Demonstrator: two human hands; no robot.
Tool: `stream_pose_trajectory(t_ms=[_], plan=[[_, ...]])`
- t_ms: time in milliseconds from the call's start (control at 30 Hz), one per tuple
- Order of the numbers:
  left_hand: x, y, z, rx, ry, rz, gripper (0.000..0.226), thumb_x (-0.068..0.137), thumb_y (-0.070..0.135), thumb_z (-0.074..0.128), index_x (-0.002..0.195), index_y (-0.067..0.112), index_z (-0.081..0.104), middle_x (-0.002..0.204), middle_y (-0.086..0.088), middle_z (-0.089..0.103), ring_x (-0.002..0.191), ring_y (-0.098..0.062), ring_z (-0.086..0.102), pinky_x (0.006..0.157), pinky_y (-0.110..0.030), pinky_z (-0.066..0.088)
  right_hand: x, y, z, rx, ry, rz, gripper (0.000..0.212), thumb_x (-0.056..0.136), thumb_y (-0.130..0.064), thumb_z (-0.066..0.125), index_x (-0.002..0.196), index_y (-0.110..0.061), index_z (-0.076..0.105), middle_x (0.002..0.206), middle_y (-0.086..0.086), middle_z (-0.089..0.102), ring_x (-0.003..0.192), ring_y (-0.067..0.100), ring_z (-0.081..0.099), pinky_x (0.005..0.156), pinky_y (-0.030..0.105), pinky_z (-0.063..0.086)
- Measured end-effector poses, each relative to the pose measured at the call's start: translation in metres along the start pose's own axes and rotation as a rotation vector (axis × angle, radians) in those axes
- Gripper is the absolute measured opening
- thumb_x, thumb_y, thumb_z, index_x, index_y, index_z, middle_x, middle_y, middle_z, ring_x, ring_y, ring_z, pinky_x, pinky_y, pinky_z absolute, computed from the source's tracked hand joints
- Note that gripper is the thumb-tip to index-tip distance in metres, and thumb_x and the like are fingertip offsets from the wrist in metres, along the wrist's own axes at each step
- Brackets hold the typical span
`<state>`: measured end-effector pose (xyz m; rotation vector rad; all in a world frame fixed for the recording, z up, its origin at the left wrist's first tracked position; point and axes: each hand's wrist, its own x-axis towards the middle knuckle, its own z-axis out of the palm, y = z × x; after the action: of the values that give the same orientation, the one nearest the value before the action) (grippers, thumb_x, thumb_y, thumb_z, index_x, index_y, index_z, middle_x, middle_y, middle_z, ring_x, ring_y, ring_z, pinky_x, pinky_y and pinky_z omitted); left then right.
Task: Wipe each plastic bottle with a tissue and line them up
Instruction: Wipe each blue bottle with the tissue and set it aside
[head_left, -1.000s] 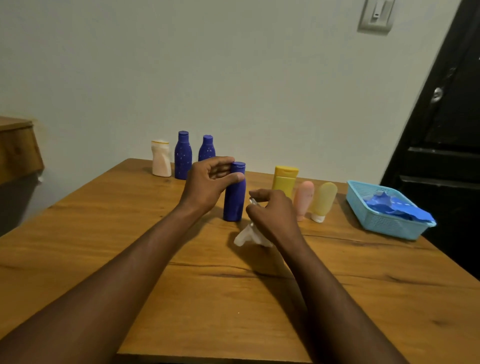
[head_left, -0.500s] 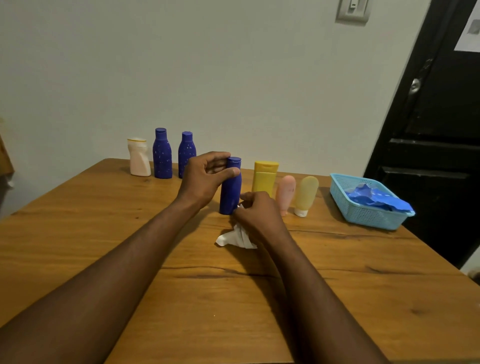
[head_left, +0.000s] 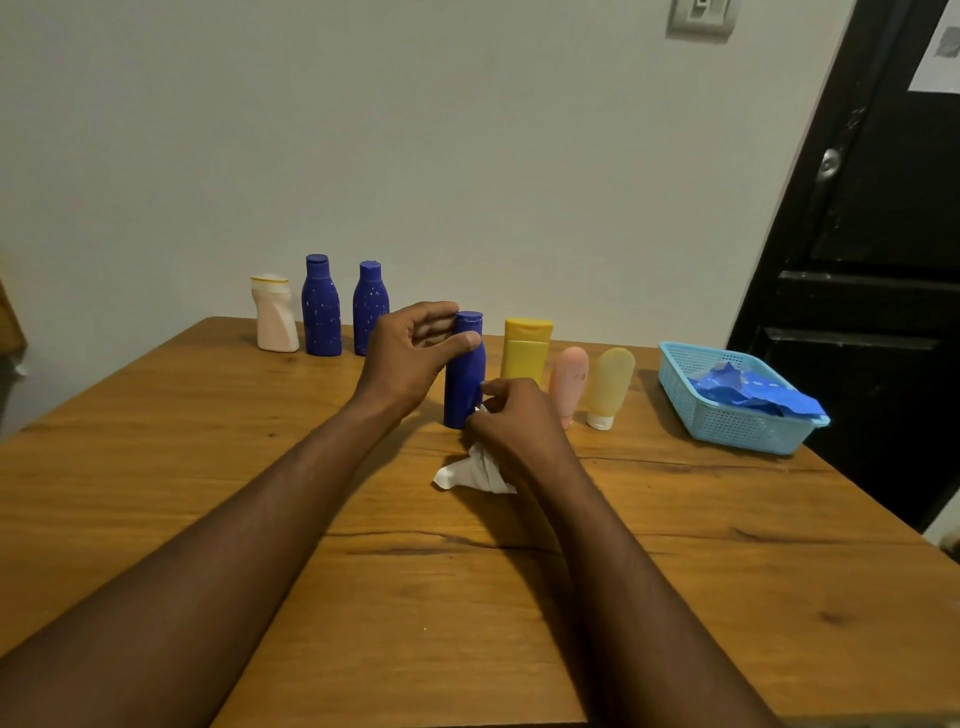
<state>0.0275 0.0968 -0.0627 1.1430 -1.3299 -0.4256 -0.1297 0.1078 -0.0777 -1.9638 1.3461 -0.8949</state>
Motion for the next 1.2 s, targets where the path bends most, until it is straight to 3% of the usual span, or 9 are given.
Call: stream_pose_trajectory(t_ms=[267,400,567,700,800,1000,1200], plan=[[-0.005,0.005,-0.009,-0.026,-0.02,-0.052,0.066,0.085,0.018,0.085,0.145,0.009,0.058,0.136,-0.006,0.068,0.121,-0.011,0.067,0.1,-0.03,0.058,-0.002,0.003,-0.005,0.023,0.109,-0.077,0.047,0.082,-0.015,0.068,0.129,-0.011,0.064,0.129,0.004,0.065,0.113,0.013,0.06,0.089,0.028,0.053],[-0.006,0.023,-0.029,0.011,-0.03,-0.038,0.065,0.086,0.021,0.085,0.144,0.012,0.058,0.136,-0.004,0.068,0.121,-0.01,0.067,0.1,-0.029,0.057,-0.014,-0.008,-0.016,0.069,0.224,-0.19,0.029,0.086,-0.016,0.066,0.114,-0.017,0.072,0.11,-0.007,0.07,0.097,0.003,0.062,0.087,0.03,0.057],[0.005,0.054,-0.061,0.082,-0.022,-0.049,0.053,0.09,0.023,0.08,0.14,0.014,0.063,0.132,-0.001,0.069,0.119,-0.011,0.066,0.105,-0.031,0.054,-0.019,-0.067,-0.027,-0.055,0.217,-0.482,0.023,0.088,-0.013,0.066,0.109,-0.015,0.074,0.106,-0.003,0.072,0.087,0.006,0.062,0.082,0.029,0.055],[0.021,0.073,-0.085,0.149,0.004,-0.056,0.05,0.093,0.017,0.077,0.141,0.012,0.062,0.133,-0.003,0.068,0.122,-0.015,0.064,0.102,-0.028,0.053,0.015,-0.125,-0.033,-0.145,0.171,-0.595,0.019,0.089,-0.014,0.068,0.107,-0.014,0.073,0.102,0.001,0.073,0.084,0.013,0.064,0.078,0.03,0.055],[0.042,0.076,-0.105,0.232,0.013,-0.112,0.051,0.094,0.019,0.076,0.142,0.013,0.06,0.136,-0.005,0.066,0.122,-0.016,0.062,0.102,-0.031,0.051,0.054,-0.155,-0.034,-0.219,0.142,-0.591,0.019,0.089,-0.013,0.069,0.107,-0.012,0.074,0.104,0.003,0.073,0.086,0.013,0.064,0.073,0.025,0.051],[0.095,0.063,-0.142,0.421,-0.143,-0.304,0.058,0.096,0.023,0.073,0.148,0.017,0.051,0.149,-0.006,0.056,0.131,-0.025,0.056,0.094,-0.034,0.046,0.14,-0.194,-0.021,-0.519,0.012,-0.506,0.029,0.088,-0.006,0.066,0.116,-0.011,0.071,0.116,0.007,0.069,0.093,0.017,0.062,0.07,0.021,0.043],[0.116,0.025,-0.149,0.495,-0.301,-0.446,0.061,0.093,0.029,0.075,0.148,0.017,0.052,0.151,-0.005,0.053,0.134,-0.029,0.052,0.108,-0.045,0.048,0.2,-0.198,0.019,-0.723,-0.126,-0.397,0.04,0.086,-0.01,0.073,0.125,-0.008,0.065,0.122,0.009,0.065,0.099,0.02,0.059,0.077,0.026,0.045]])
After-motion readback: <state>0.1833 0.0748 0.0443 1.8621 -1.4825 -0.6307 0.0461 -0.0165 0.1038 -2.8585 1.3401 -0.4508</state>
